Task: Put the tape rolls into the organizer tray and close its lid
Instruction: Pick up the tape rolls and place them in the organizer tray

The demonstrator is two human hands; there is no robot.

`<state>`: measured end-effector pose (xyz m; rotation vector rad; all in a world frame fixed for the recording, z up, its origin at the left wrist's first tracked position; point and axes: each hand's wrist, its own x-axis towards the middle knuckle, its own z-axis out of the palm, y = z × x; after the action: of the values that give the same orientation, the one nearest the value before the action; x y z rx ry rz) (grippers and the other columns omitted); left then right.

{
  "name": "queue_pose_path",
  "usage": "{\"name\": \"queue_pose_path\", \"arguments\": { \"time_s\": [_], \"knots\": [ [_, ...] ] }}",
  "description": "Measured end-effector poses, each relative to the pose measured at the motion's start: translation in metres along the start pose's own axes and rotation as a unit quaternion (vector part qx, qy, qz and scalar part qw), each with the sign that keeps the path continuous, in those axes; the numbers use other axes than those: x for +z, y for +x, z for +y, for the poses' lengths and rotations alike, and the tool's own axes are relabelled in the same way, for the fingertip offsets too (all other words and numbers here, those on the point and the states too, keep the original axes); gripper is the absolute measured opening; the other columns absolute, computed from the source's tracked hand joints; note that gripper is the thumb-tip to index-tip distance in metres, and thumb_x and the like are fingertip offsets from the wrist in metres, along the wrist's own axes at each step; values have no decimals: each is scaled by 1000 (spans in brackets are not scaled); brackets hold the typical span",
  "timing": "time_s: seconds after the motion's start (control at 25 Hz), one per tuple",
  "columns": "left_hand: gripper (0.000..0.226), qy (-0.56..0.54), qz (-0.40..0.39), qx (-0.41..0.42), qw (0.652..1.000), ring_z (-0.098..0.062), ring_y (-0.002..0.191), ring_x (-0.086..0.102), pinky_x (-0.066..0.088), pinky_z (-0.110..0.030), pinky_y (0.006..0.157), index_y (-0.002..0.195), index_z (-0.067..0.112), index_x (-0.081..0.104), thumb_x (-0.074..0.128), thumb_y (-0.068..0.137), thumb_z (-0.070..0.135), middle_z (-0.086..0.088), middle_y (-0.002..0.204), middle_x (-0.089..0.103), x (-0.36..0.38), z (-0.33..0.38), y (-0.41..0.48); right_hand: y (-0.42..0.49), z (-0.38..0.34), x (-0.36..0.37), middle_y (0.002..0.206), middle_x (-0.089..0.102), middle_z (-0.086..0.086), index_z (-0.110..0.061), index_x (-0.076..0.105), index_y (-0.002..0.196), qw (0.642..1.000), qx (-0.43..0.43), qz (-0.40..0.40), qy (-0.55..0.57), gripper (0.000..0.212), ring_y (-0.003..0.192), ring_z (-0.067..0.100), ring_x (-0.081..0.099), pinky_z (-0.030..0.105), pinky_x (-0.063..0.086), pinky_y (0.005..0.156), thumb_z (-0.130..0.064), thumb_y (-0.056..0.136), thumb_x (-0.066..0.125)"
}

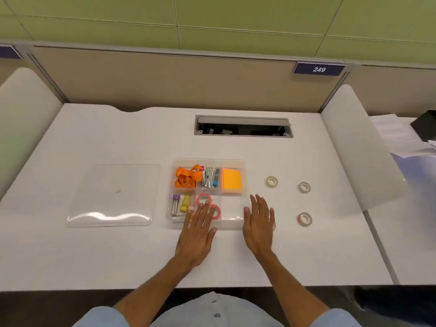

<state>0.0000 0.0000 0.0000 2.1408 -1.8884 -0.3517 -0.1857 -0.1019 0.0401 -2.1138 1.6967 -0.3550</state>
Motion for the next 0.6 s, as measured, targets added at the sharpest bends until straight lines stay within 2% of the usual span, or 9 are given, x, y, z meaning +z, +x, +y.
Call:
{"name": "queue_pose_path", "arguments": {
  "time_s": [0.12,0.28,0.48,0.6],
  "knots": [
    [66,14,-11,-10,1000,-17,165,-4,10,-55,136,168,20,8,35,113,43,1,178,2,1,-1,-1,-3,22,-6,171,35,2,-18,37,162,997,76,11,0,50,163,21,28,49,16,137,-33,114,38],
    [67,2,-16,-18,1000,-16,165,-4,9,-50,137,168,19,8,37,112,41,1,178,5,6,-4,-5,-15,48,-12,161,44,2,-19,43,157,995,93,-26,-31,61,153,23,40,44,31,130,-36,102,62],
    [67,-6,-22,-20,1000,-15,165,-6,7,-47,137,168,22,6,38,113,40,3,178,5,9,-10,-6,-21,56,-11,148,51,3,-20,53,148,993,100,-32,-51,48,137,24,50,41,45,115,-22,101,62],
    [66,-7,-21,-26,999,-17,165,-2,10,-48,137,168,21,10,39,112,40,1,178,9,8,-8,-5,-15,54,-11,144,53,6,-17,59,142,993,113,-29,-10,42,132,26,52,41,51,109,-11,101,63]
  ]
}}
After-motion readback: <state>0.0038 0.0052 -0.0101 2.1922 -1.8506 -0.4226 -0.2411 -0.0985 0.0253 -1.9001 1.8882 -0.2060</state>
